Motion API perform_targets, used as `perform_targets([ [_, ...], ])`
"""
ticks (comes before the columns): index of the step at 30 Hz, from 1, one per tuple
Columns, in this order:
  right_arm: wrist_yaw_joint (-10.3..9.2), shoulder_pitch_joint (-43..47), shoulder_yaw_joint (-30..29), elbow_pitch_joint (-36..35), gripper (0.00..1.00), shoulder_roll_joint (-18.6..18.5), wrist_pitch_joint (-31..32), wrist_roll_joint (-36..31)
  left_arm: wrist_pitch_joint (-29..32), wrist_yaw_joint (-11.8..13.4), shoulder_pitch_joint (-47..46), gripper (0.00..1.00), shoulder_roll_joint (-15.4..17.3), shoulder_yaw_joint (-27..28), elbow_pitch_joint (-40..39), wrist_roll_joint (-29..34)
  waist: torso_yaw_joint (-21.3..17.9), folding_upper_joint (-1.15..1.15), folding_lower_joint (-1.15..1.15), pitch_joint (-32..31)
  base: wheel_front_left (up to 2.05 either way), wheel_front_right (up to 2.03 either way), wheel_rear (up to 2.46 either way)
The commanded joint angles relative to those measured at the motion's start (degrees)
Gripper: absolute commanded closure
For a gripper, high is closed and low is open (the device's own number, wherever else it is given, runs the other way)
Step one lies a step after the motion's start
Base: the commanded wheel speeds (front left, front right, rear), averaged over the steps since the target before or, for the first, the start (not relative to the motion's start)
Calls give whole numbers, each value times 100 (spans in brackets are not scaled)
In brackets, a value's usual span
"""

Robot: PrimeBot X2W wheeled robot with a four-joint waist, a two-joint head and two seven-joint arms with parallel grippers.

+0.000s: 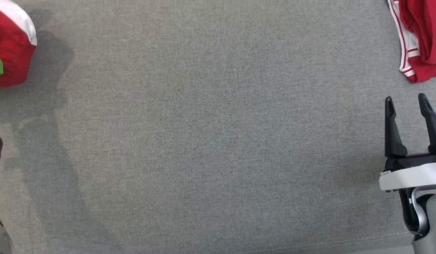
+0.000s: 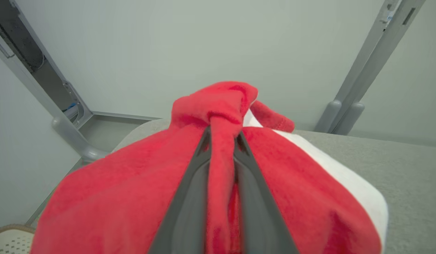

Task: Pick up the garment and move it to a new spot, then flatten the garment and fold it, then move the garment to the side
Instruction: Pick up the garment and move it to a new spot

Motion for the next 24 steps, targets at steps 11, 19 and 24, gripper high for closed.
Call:
perform_targets([
  [11,-11,121,83,384,0,357,-49,93,191,-41,-119,100,-191,-788,-1819,29,-727,0,0,-972,0,0,0],
  [19,-11,182,149,480,0,647,-47,116,678,-44,-88,100,-617,-1373,-3059,-161,-1355,0,0,-1122,0,0,0],
  [24,-11,190,209,532,0,738,-47,130,791,-44,191,100,-1021,-1764,-3332,-260,-1638,0,0,-1156,0,0,0],
])
